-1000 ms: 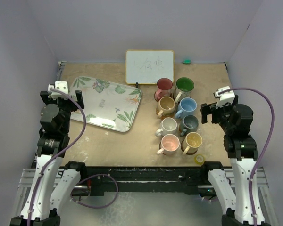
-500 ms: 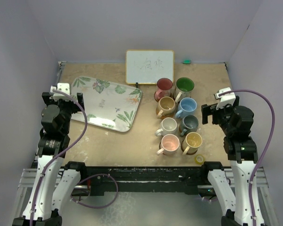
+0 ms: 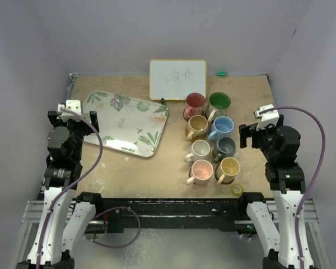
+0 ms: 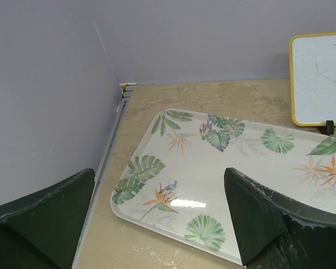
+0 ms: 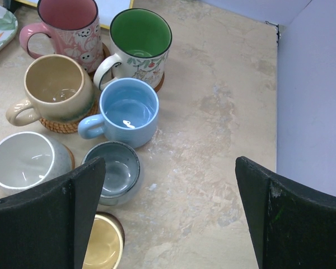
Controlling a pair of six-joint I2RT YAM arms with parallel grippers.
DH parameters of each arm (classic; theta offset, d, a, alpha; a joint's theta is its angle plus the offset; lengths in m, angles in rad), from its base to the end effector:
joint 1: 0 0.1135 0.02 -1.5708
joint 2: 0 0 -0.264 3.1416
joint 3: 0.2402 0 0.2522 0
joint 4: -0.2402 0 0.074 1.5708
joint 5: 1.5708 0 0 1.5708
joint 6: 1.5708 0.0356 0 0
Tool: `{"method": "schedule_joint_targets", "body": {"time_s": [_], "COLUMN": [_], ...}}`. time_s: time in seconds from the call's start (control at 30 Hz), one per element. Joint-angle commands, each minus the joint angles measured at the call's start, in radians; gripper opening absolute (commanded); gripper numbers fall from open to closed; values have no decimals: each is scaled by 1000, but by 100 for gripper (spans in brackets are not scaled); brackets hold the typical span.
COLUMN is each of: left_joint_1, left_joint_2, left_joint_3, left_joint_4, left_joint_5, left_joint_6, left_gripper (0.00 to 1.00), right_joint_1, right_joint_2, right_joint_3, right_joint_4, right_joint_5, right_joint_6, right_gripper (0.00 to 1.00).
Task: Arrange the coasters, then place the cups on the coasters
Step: Reset both arms
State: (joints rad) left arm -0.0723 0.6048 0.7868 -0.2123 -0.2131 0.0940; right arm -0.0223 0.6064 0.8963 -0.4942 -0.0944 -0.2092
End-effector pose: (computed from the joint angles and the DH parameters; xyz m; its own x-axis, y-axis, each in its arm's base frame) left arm 0.1418 -0.0027 0.3637 -0.0432 0.0951 -0.9945 -0.1368 0.9855 0.1002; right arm 0.1279 0.0005 0.3693 -0.1839 -0.2027 -0.9618 -0.1107 0.9766 -0.1846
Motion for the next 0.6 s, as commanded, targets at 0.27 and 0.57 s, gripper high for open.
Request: {"method": "schedule_joint_targets", "body": {"time_s": [0.27, 0.57], "left_joint_1": [11, 12], "left_joint_2": [-4, -1], "left_joint_3": [9, 10], "left_joint_4": [25, 24], "left_joint_5": [-15, -13], "left_joint_6": [10, 11], "left_gripper": [93, 93], "right_joint_1": [1, 1], "right_joint_2": [-2, -3], "right_joint_3": [2, 2], "right_joint_4": [40, 42], "right_joint_5": [4, 7], "right_joint_6": [-8, -8], "right_gripper": [100, 100]}}
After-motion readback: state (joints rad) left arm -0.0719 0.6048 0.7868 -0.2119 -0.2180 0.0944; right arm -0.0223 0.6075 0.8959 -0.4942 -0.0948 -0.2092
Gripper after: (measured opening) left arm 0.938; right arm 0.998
